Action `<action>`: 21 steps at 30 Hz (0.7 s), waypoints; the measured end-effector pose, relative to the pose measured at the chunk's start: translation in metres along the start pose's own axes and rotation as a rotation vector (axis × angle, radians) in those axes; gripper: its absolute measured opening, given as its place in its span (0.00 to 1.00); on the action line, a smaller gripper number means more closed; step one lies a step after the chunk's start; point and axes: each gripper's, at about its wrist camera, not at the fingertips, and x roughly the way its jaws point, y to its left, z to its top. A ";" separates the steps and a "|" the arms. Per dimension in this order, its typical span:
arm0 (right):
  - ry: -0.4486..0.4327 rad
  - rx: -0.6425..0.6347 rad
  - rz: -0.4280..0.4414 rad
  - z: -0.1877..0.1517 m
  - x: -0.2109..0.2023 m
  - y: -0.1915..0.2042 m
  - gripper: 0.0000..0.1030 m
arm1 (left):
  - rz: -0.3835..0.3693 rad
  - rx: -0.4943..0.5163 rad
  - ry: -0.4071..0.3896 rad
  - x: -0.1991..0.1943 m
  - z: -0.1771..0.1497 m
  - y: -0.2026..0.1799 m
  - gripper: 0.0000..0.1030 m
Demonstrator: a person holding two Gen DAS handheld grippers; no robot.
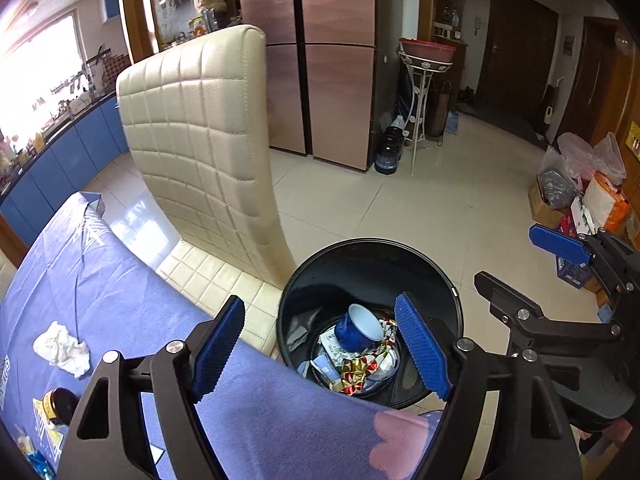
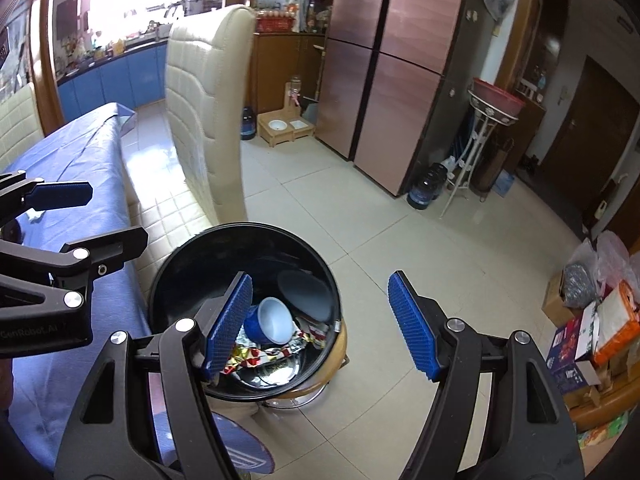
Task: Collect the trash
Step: 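Open the left tool over the bin while the right tool releases the wrapper, then return to the table and grasp the blue foil wrapper with the left tool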
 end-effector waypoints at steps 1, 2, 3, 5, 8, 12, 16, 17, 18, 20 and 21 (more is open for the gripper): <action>-0.002 -0.007 0.007 0.001 -0.001 0.003 0.69 | 0.006 -0.008 -0.001 -0.002 -0.001 0.004 0.73; -0.004 -0.014 0.016 0.002 -0.002 0.008 0.69 | 0.015 -0.019 -0.002 -0.005 -0.004 0.009 0.73; -0.006 -0.019 0.025 0.003 -0.003 0.012 0.69 | 0.022 -0.029 -0.003 -0.008 -0.006 0.014 0.73; -0.011 -0.032 0.045 0.004 -0.005 0.022 0.69 | 0.040 -0.047 -0.005 -0.015 -0.011 0.025 0.73; -0.026 -0.071 0.085 0.008 -0.009 0.043 0.69 | 0.067 -0.077 -0.005 -0.025 -0.022 0.043 0.73; -0.038 -0.123 0.147 0.013 -0.015 0.072 0.69 | 0.122 -0.131 -0.001 -0.039 -0.041 0.070 0.73; -0.050 -0.178 0.225 0.015 -0.020 0.109 0.71 | 0.179 -0.196 0.013 -0.054 -0.063 0.100 0.73; -0.052 -0.195 0.247 0.016 -0.022 0.121 0.71 | 0.199 -0.215 0.016 -0.060 -0.070 0.110 0.73; -0.054 -0.208 0.265 0.017 -0.022 0.132 0.72 | 0.217 -0.230 0.017 -0.064 -0.076 0.118 0.73; -0.060 -0.240 0.303 0.018 -0.025 0.155 0.76 | 0.252 -0.271 0.022 -0.076 -0.090 0.136 0.73; -0.064 -0.255 0.315 0.019 -0.027 0.166 0.80 | 0.264 -0.295 0.026 -0.081 -0.096 0.145 0.73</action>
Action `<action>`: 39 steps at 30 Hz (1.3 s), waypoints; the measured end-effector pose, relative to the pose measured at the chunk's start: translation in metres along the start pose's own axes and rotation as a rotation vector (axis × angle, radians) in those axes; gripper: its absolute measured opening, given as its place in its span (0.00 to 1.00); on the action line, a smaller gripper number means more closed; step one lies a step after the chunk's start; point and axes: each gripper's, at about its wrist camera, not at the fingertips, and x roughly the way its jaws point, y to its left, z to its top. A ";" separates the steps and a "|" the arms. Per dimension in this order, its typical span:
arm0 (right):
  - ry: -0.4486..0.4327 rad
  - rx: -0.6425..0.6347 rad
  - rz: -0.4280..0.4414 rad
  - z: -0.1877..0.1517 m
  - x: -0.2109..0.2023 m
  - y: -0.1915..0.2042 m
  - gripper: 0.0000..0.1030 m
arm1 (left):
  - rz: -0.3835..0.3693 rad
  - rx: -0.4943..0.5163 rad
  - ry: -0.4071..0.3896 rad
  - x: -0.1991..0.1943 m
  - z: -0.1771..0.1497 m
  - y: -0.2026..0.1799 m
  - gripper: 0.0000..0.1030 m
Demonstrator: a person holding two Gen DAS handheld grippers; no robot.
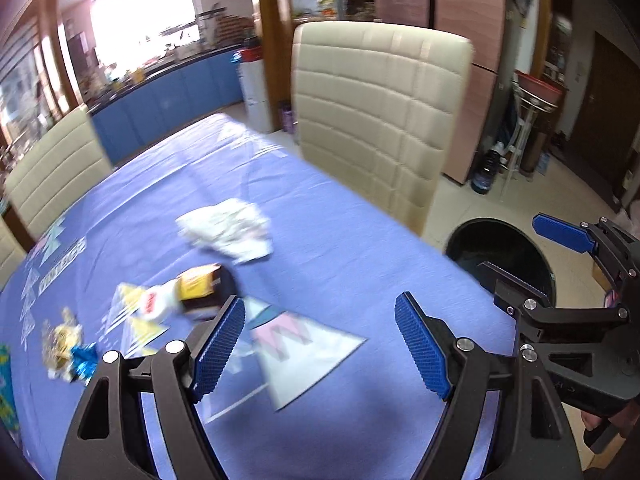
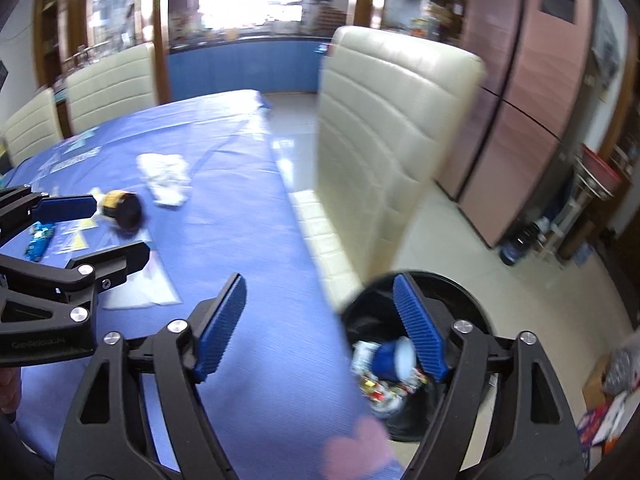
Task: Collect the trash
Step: 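Return to the table and grasp the blue foil wrapper with the left tool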
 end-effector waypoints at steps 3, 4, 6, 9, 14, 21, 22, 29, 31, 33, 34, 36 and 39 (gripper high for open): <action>-0.021 -0.050 0.047 0.013 0.003 0.033 0.87 | 0.056 -0.073 0.007 -0.008 -0.013 0.037 0.73; -0.026 -0.064 0.060 0.017 0.004 0.044 0.90 | 0.075 -0.094 0.009 -0.010 -0.017 0.049 0.73; -0.033 -0.092 0.085 0.022 0.007 0.060 0.93 | 0.114 -0.151 0.017 -0.014 -0.027 0.075 0.73; -0.037 -0.144 0.120 0.030 0.012 0.090 0.93 | 0.170 -0.215 0.023 -0.019 -0.043 0.107 0.73; -0.029 -0.196 0.176 0.041 0.026 0.131 0.94 | 0.236 -0.285 0.050 -0.020 -0.061 0.148 0.73; 0.002 -0.241 0.212 0.052 0.050 0.171 0.94 | 0.278 -0.304 0.077 -0.010 -0.077 0.185 0.73; 0.007 -0.245 0.214 0.053 0.054 0.175 0.94 | 0.279 -0.310 0.081 -0.008 -0.079 0.188 0.73; 0.050 -0.268 0.225 0.058 0.081 0.199 0.94 | 0.291 -0.332 0.115 0.014 -0.089 0.213 0.73; 0.065 -0.271 0.226 0.059 0.089 0.204 0.94 | 0.288 -0.334 0.124 0.020 -0.090 0.217 0.73; 0.075 -0.270 0.217 0.058 0.096 0.210 0.94 | 0.278 -0.335 0.134 0.027 -0.091 0.221 0.73; 0.081 -0.268 0.215 0.058 0.099 0.211 0.94 | 0.273 -0.334 0.137 0.030 -0.092 0.222 0.73; 0.100 -0.264 0.221 0.058 0.105 0.215 0.94 | 0.267 -0.332 0.140 0.034 -0.092 0.224 0.73; 0.104 -0.277 0.212 0.058 0.111 0.220 0.94 | 0.256 -0.334 0.146 0.041 -0.093 0.225 0.73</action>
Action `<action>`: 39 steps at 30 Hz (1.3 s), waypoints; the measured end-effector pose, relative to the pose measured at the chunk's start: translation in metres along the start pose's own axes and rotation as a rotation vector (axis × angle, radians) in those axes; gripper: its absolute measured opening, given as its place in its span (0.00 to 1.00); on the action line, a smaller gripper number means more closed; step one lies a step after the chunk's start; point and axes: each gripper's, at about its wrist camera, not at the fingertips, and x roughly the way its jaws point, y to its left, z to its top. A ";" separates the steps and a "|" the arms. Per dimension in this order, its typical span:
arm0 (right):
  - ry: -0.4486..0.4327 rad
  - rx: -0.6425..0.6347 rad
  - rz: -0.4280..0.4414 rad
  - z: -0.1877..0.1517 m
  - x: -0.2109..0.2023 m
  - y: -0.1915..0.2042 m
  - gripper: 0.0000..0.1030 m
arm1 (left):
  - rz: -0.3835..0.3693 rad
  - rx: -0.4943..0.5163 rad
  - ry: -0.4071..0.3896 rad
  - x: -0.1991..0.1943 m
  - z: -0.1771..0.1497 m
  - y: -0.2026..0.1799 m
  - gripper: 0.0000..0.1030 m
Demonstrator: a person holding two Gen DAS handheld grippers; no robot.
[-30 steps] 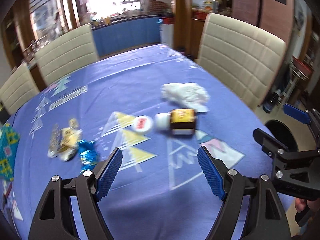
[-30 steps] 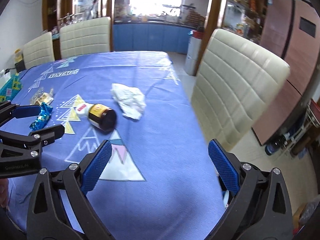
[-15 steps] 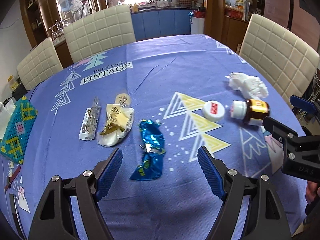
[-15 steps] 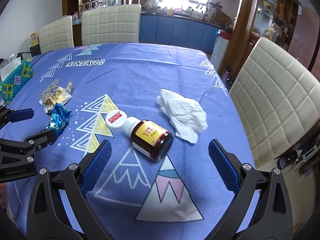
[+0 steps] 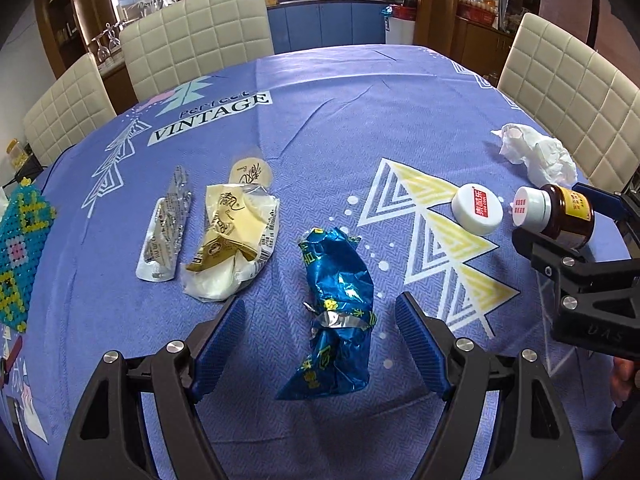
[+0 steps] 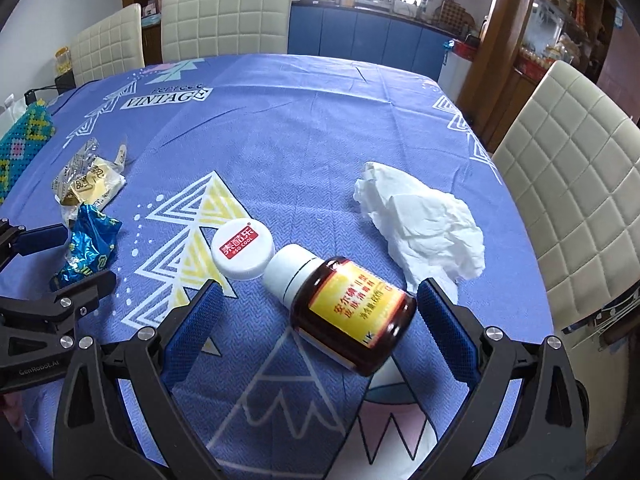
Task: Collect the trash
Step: 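Return to the table and grasp the blue foil wrapper with the left tool, then grasp the brown medicine bottle with the right tool while the left tool holds the foil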
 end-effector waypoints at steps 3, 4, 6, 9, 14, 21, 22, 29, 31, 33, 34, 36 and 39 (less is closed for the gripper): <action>-0.002 0.001 -0.008 0.002 0.003 -0.001 0.93 | -0.010 0.003 -0.001 0.004 0.002 -0.002 0.71; -0.003 0.004 -0.012 0.002 0.004 -0.002 0.93 | -0.016 0.004 -0.003 0.004 0.003 -0.002 0.69; -0.006 0.012 -0.014 0.003 0.006 -0.004 0.87 | -0.037 0.001 -0.004 0.006 0.006 -0.003 0.60; 0.003 0.023 -0.002 0.003 0.011 -0.007 0.74 | -0.047 -0.002 -0.003 0.007 0.010 -0.003 0.53; -0.003 0.021 0.001 0.001 0.010 -0.010 0.74 | -0.061 -0.005 0.001 0.008 0.015 -0.004 0.34; 0.002 0.015 0.013 -0.007 0.002 -0.011 0.74 | -0.080 -0.020 0.001 0.000 0.013 -0.006 0.31; 0.003 0.014 0.015 -0.009 0.001 -0.011 0.74 | -0.081 -0.021 0.000 -0.002 0.013 -0.007 0.31; -0.016 0.004 0.021 -0.018 -0.019 -0.013 0.74 | -0.088 0.006 -0.027 -0.020 0.009 -0.024 0.31; -0.022 0.000 0.018 -0.023 -0.027 -0.015 0.74 | -0.092 0.015 -0.033 -0.025 0.007 -0.031 0.31; -0.027 0.001 0.014 -0.028 -0.035 -0.018 0.74 | -0.098 0.027 -0.040 -0.031 0.005 -0.039 0.31; -0.029 0.001 0.012 -0.031 -0.038 -0.020 0.74 | -0.100 0.032 -0.043 -0.033 0.004 -0.042 0.31; -0.031 0.003 0.003 -0.038 -0.045 -0.024 0.74 | -0.107 0.045 -0.048 -0.040 0.000 -0.051 0.31; -0.034 0.013 -0.011 -0.048 -0.056 -0.032 0.74 | -0.117 0.066 -0.056 -0.048 -0.005 -0.064 0.31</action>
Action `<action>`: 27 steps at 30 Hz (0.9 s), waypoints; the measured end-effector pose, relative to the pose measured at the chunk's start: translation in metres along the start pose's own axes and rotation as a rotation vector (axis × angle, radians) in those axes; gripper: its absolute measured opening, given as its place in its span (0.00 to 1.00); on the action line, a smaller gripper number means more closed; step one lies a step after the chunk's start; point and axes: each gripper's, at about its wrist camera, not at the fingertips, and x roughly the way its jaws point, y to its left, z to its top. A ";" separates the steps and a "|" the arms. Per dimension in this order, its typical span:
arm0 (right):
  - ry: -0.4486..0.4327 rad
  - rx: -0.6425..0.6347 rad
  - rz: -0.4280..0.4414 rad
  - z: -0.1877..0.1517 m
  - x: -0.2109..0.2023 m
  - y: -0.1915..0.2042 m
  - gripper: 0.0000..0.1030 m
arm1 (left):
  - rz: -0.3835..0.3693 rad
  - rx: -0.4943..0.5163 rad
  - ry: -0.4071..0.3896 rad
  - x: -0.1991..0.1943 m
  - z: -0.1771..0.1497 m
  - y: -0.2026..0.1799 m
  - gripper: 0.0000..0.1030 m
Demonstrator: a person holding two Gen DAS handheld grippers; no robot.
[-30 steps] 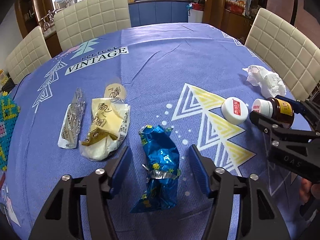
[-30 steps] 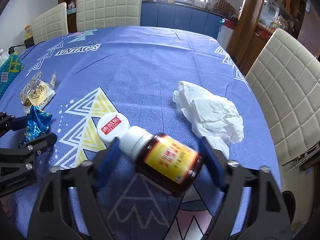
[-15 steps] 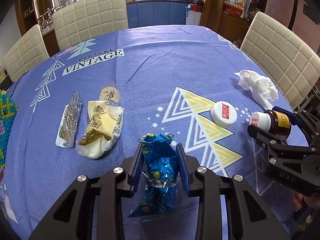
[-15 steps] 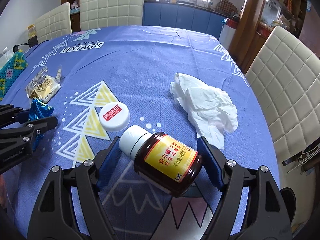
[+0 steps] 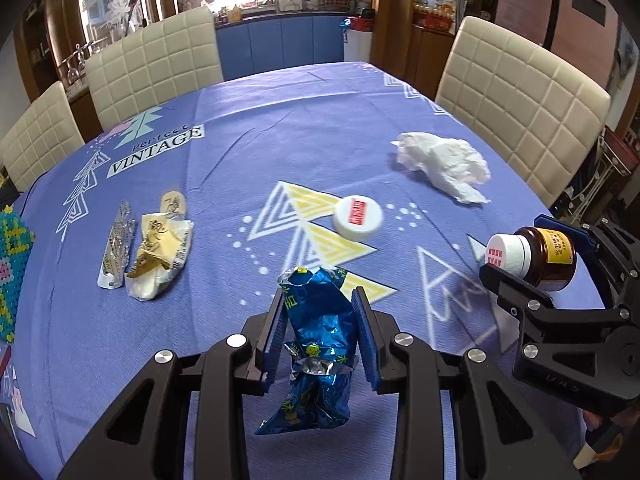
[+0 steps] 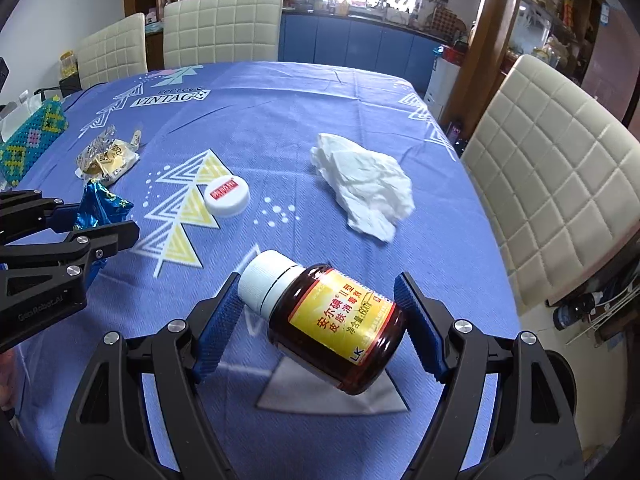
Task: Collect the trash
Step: 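Grasp the brown medicine bottle with the right tool while the left tool holds the foil, then carry the foil wrapper and medicine bottle over the black trash bin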
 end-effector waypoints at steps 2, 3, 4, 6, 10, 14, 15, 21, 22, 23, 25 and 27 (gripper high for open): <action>-0.004 0.010 -0.007 -0.006 -0.007 -0.006 0.74 | -0.009 0.015 -0.005 -0.005 -0.002 -0.010 0.31; -0.006 0.014 -0.011 -0.009 -0.011 -0.009 0.74 | -0.012 0.023 -0.008 -0.007 -0.004 -0.015 0.31; -0.008 0.017 -0.016 -0.012 -0.014 -0.012 0.74 | -0.016 0.029 -0.009 -0.009 -0.004 -0.019 0.31; -0.012 0.025 -0.025 -0.019 -0.022 -0.018 0.74 | -0.026 0.047 -0.013 -0.012 -0.006 -0.030 0.31; -0.020 0.044 -0.043 -0.031 -0.036 -0.031 0.74 | -0.045 0.083 -0.020 -0.018 -0.007 -0.052 0.31; -0.027 0.063 -0.067 -0.043 -0.048 -0.046 0.74 | -0.069 0.124 -0.029 -0.023 -0.006 -0.079 0.31; -0.028 0.068 -0.072 -0.046 -0.051 -0.050 0.74 | -0.075 0.135 -0.030 -0.023 -0.006 -0.085 0.31; -0.035 0.130 -0.120 -0.062 -0.067 -0.084 0.74 | -0.113 0.209 -0.038 -0.027 -0.003 -0.128 0.31; -0.036 0.140 -0.129 -0.065 -0.069 -0.090 0.74 | -0.120 0.220 -0.039 -0.027 -0.001 -0.134 0.31; -0.037 0.151 -0.137 -0.067 -0.072 -0.096 0.74 | -0.128 0.234 -0.041 -0.027 0.000 -0.143 0.31; -0.039 0.174 -0.158 -0.073 -0.077 -0.109 0.74 | -0.141 0.258 -0.046 -0.027 0.002 -0.157 0.31; -0.037 0.194 -0.177 -0.079 -0.081 -0.121 0.74 | -0.156 0.283 -0.049 -0.026 0.005 -0.173 0.31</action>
